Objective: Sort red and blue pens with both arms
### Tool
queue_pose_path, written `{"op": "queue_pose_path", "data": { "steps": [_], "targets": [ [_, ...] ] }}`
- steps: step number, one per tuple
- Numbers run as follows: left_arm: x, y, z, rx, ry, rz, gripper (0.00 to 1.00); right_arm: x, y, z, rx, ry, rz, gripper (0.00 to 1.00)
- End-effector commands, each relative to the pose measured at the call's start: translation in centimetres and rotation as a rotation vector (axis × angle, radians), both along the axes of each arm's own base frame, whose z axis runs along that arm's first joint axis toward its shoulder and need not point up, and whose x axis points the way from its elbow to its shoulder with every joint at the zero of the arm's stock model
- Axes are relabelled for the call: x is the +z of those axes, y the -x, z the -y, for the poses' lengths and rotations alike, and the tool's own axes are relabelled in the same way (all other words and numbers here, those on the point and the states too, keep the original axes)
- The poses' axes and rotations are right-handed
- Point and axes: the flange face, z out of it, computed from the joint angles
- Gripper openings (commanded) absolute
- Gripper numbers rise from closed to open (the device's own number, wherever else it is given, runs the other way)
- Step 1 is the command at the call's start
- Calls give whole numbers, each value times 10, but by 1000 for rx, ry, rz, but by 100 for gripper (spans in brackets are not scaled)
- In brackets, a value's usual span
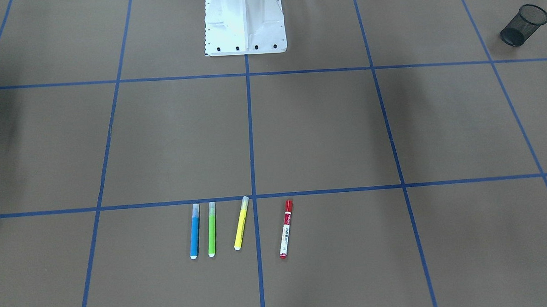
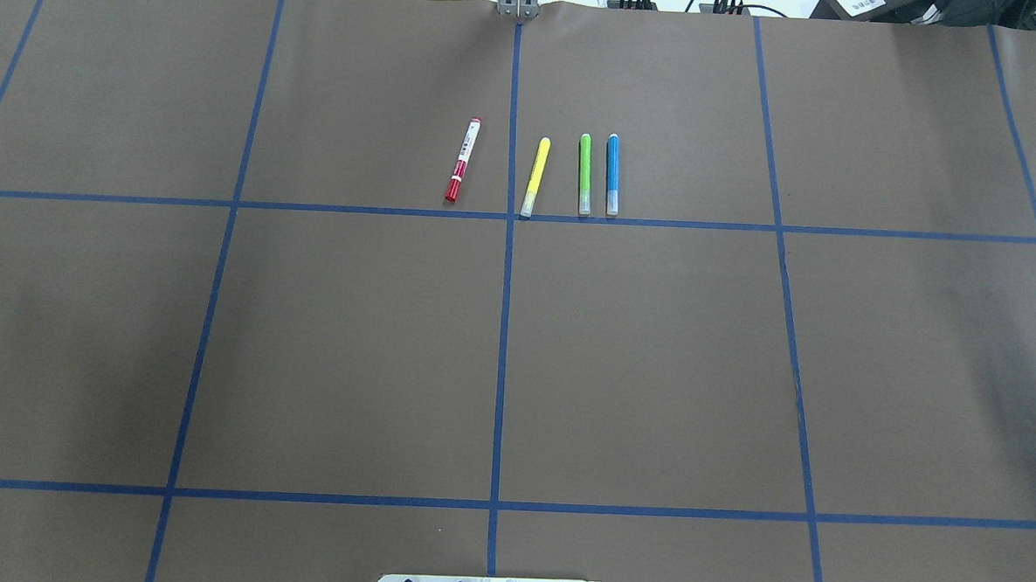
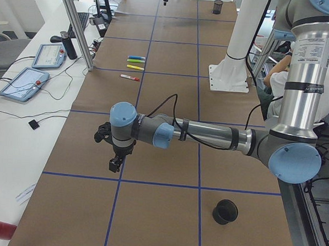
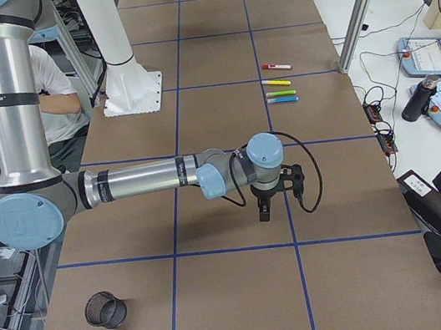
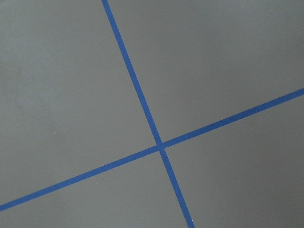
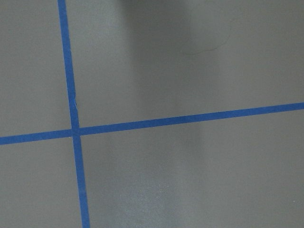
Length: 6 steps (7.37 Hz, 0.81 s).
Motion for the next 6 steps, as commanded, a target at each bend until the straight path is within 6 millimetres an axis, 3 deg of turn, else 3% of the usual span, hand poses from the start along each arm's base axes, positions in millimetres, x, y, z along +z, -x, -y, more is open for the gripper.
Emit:
{"op": "queue_pose_path", "data": {
  "steps": [1, 3, 4, 6],
  "targets": [
    [0, 0, -8, 6, -13, -7, 100, 1, 0, 1, 1, 1, -2, 100],
    [11, 2, -20, 2, 6, 8, 100, 2, 0, 1, 2, 5, -4, 100],
    [0, 1, -23, 2, -9, -4, 100, 1, 0, 2, 4, 3, -6, 100],
    [0, -3, -24, 11, 3, -34, 100, 0, 0, 1, 5, 1, -4, 100]
  ]
}}
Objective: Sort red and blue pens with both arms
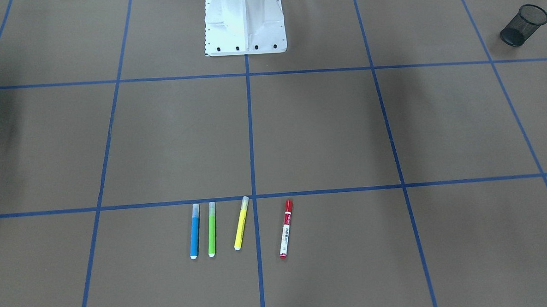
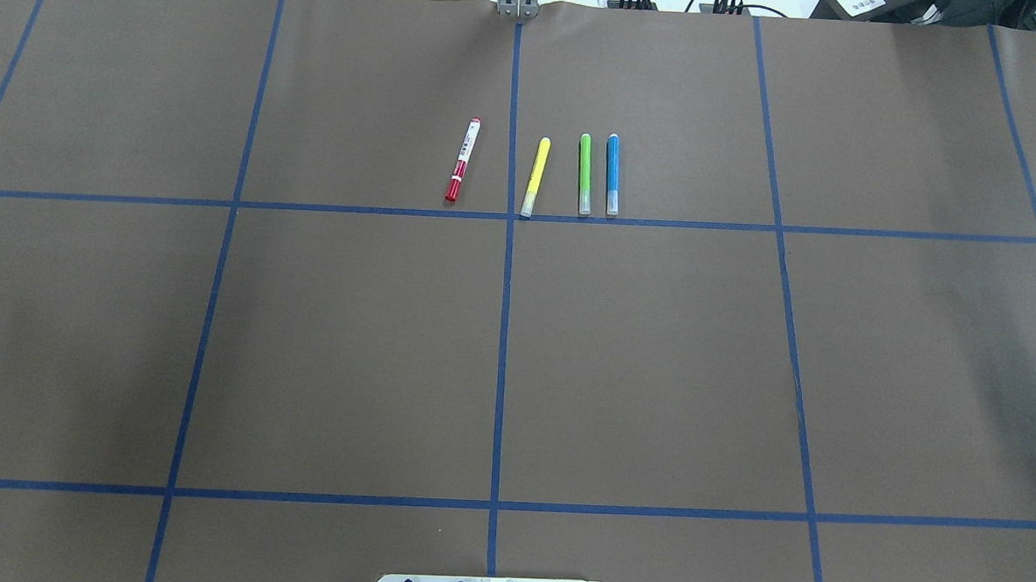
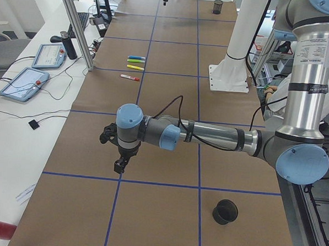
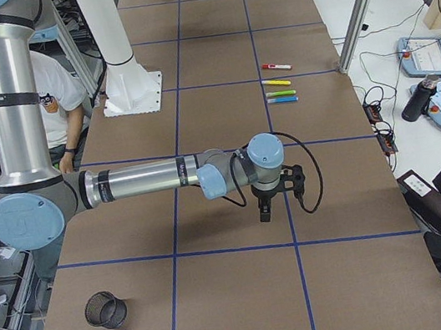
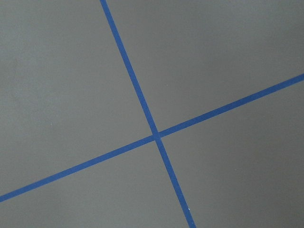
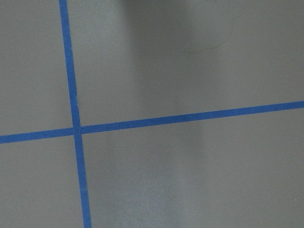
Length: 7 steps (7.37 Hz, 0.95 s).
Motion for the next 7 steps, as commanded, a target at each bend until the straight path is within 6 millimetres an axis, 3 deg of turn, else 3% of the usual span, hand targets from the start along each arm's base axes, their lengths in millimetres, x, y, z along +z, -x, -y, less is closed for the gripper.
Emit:
{"op": "queue_pose_path", "data": {
  "steps": [1, 3, 6, 7],
  "targets": [
    [-2, -5, -4, 14, 14, -59, 100, -1, 0, -1, 0, -2, 2, 100],
    [-2, -6, -6, 3, 20, -59, 100, -2, 0, -3, 2, -3, 5, 100],
    [-22, -16, -4, -64, 69, -99, 100, -2, 1, -4, 1, -3, 5, 100],
    [-43, -58, 8, 14, 37, -98, 99, -2, 3, -4, -6, -7, 5, 100]
  ]
}}
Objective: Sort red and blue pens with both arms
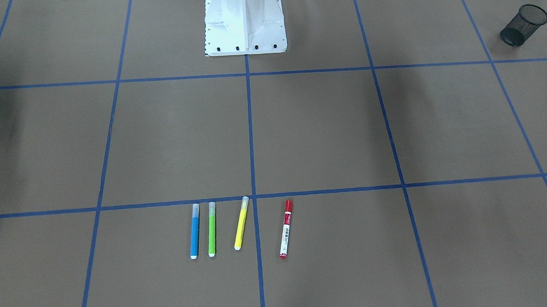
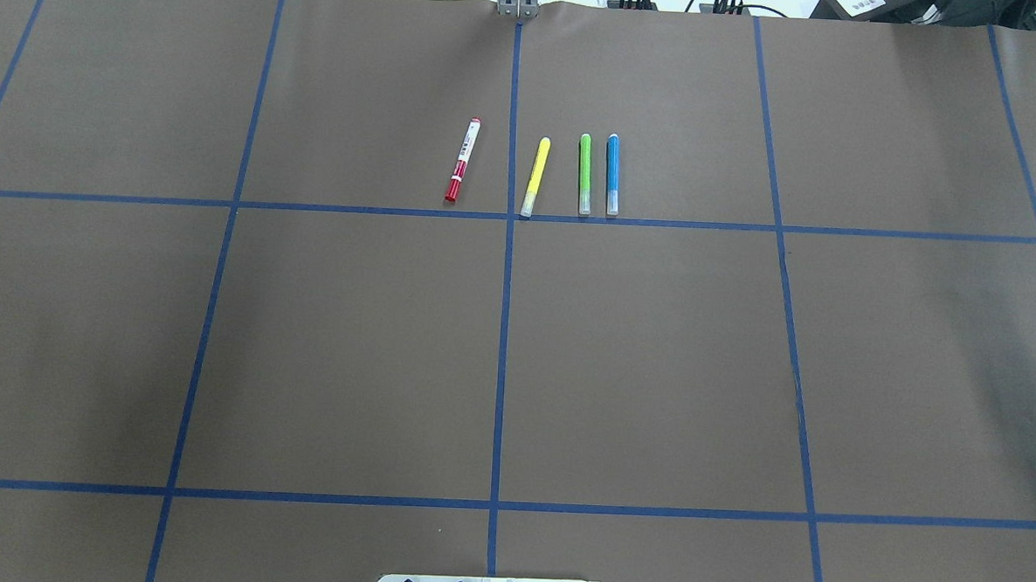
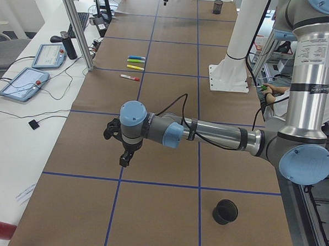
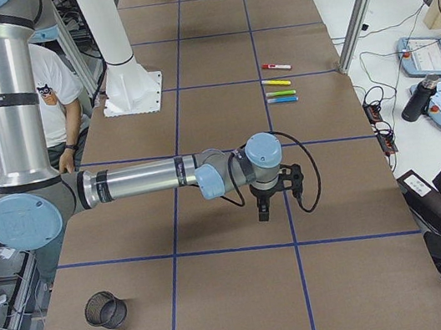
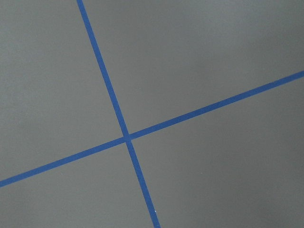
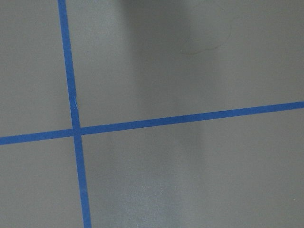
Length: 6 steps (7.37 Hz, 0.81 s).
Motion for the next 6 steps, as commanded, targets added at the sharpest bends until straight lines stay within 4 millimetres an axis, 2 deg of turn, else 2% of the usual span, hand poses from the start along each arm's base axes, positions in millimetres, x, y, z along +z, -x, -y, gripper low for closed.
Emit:
{"op": "queue_pose_path", "data": {
  "steps": [1, 2, 3, 4, 5, 6],
  "targets": [
    [-48, -76, 27, 105, -56, -12, 99, -2, 4, 0, -8, -5, 2, 100],
    [-62, -91, 31, 91, -37, -31, 99, -1, 12, -1, -27, -6, -2, 100],
    [-89, -101, 26, 47, -8, -58, 100, -5, 30, 2, -63, -16, -1, 100],
    [-107, -142, 25, 75, 16, -74, 100, -8, 38, 2, -78, -24, 1, 100],
    [-145, -182, 34, 49, 55, -106, 100, -16, 53, 1, -107, -38, 2, 100],
    [-189, -216, 46, 35, 67, -138, 100, -21, 59, 3, -114, -45, 3, 100]
  ]
}}
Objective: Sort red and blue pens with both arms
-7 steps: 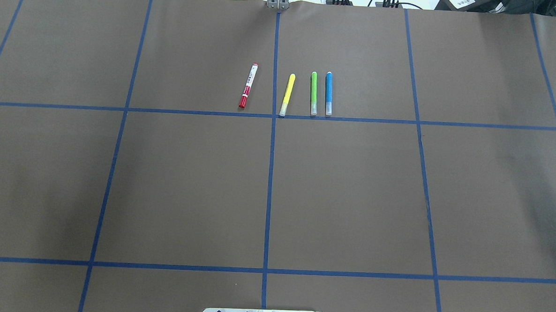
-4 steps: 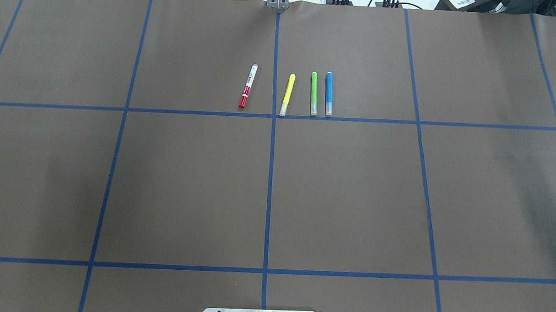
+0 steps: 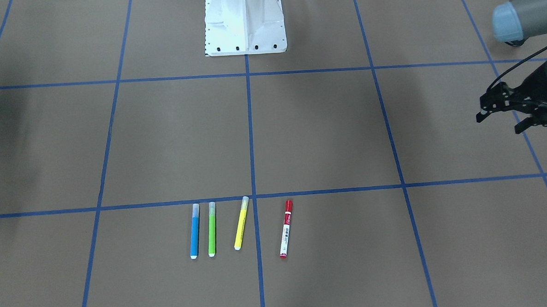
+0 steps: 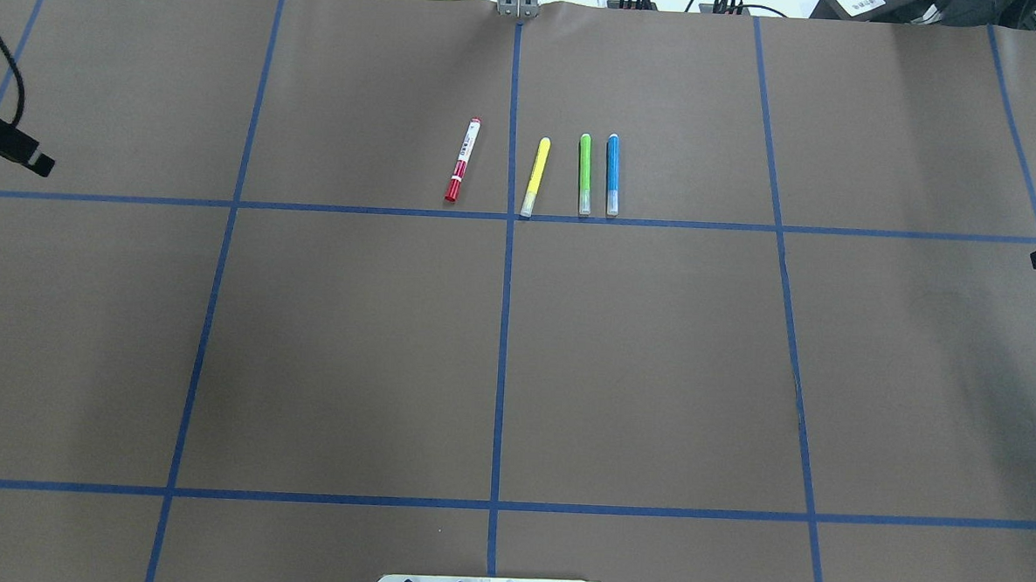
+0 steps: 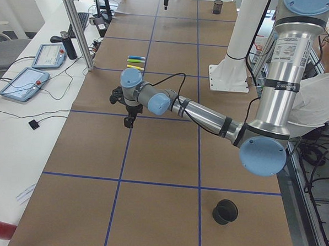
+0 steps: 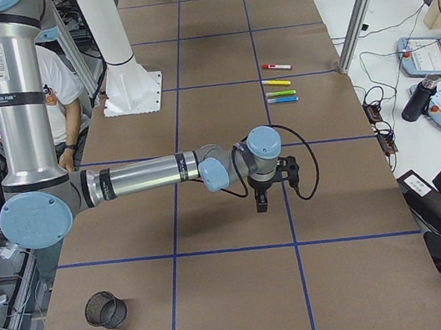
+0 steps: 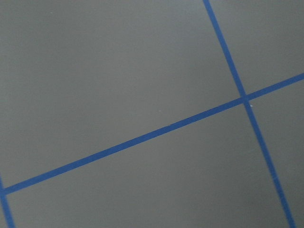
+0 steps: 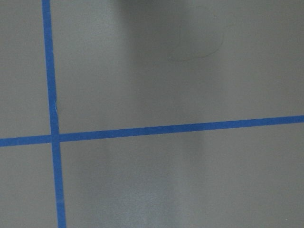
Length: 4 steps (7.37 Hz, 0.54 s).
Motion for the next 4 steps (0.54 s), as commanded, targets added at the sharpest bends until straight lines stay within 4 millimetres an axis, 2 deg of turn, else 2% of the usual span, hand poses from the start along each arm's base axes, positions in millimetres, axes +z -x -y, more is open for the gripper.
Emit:
{"op": "queue_pose_path", "data": {
  "steps": [1, 2, 4],
  "targets": [
    [-76, -94, 7, -37, 47, -19, 100, -17, 11, 1, -16, -28, 7, 100],
    [-110, -150, 2, -64, 22, 7, 100, -23, 15, 1, -22, -32, 17, 100],
    [-155, -229, 18, -26, 41, -8, 100, -25, 32, -3, -55, -39, 11, 100]
  ]
}}
